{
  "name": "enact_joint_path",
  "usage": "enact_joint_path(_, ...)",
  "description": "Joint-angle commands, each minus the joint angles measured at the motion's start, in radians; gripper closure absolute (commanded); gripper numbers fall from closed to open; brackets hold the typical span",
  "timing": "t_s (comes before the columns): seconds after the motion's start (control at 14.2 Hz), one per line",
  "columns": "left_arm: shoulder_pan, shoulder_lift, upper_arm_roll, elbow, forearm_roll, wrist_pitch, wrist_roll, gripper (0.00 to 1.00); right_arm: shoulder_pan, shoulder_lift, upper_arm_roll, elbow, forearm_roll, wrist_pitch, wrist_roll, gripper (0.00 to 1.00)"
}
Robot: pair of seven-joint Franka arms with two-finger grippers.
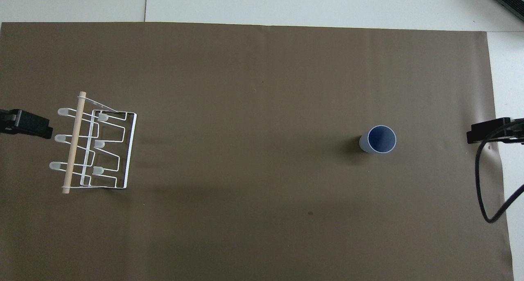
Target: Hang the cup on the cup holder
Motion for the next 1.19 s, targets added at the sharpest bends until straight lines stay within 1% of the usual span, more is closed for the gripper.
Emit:
enact_joint_path(0.0,0.002,-0.007,-0.005,0.01,0.018,-0.023,0.01,0.0,-0.003,-0.032,0.003,-0.049,0.004,0.031,-0.016,0.0)
enact_joint_path(1.12,0.002,-0.012,0.009,-0.002,0.016,0.009,0.005,0.0,-0.012,-0.049,0.003,-0.078,0.005,0.038,-0.01,0.0)
